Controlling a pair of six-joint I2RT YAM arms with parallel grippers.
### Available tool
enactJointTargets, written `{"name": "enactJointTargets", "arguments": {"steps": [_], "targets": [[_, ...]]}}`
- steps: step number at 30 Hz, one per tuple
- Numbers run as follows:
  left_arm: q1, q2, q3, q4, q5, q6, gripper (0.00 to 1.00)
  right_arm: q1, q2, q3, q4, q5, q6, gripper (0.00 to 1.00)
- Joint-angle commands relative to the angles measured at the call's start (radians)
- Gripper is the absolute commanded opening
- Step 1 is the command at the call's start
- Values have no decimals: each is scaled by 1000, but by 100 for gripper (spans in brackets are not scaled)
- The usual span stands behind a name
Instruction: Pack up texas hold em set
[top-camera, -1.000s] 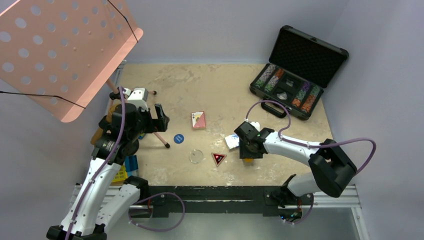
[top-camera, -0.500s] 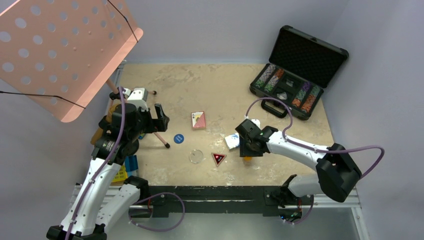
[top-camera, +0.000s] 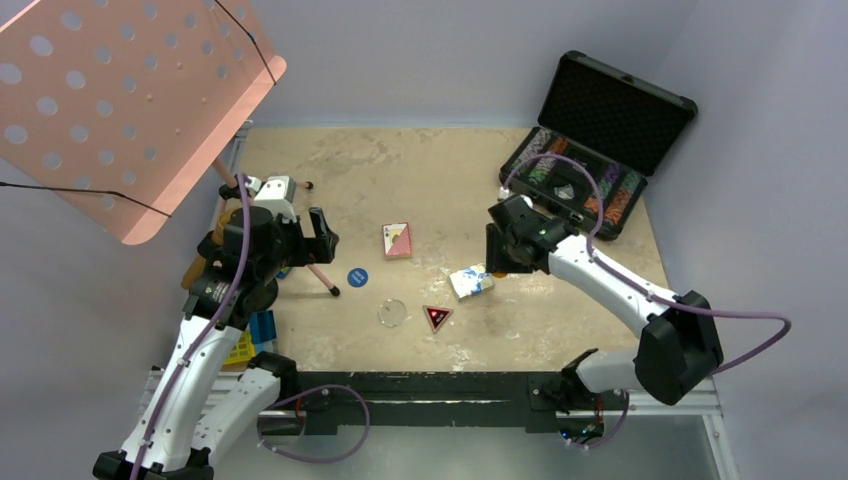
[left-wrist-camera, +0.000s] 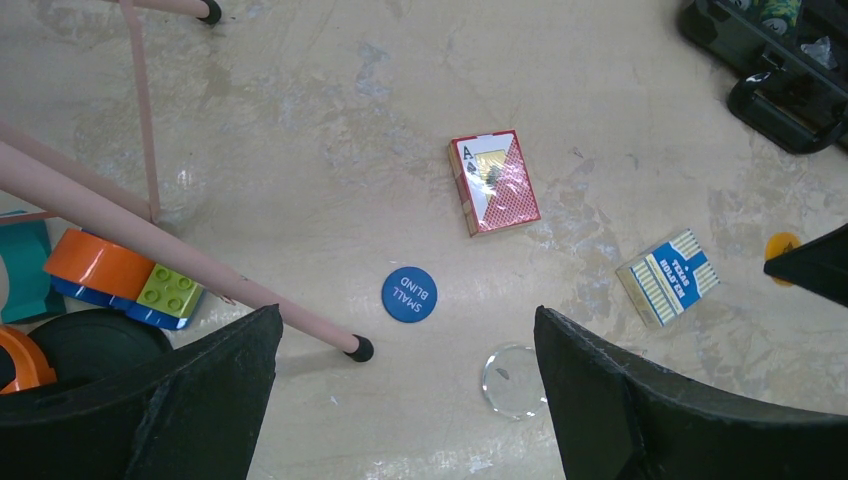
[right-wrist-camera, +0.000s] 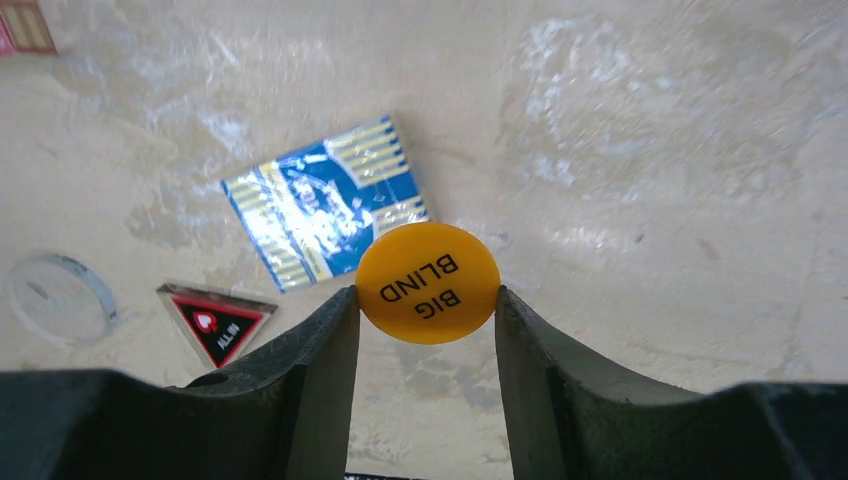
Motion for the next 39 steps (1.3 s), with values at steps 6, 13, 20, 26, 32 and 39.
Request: {"name": "enactJointTargets", "arguments": {"steps": [6,13,20,26,32,39], "targets": [[6,5,-3,27,2,-15,100,-314,206,299,38,13,-268,40],[6,4,-2,24,-14,-10,100,-485,448,590,33,-23,-348,40],[6,9,0,21,-25,-6,100,-591,636,770,12,-32,-377,39],[6,9,-1,20,-22,-6,100,-661,692,799,34,-41,-393,39],[6,12,1,23,-18,-6,100,-682,729,817,33,-49,-409,39],[6,9,1,21,-19,-5,100,-685,770,847,27,-74,-421,39]]}}
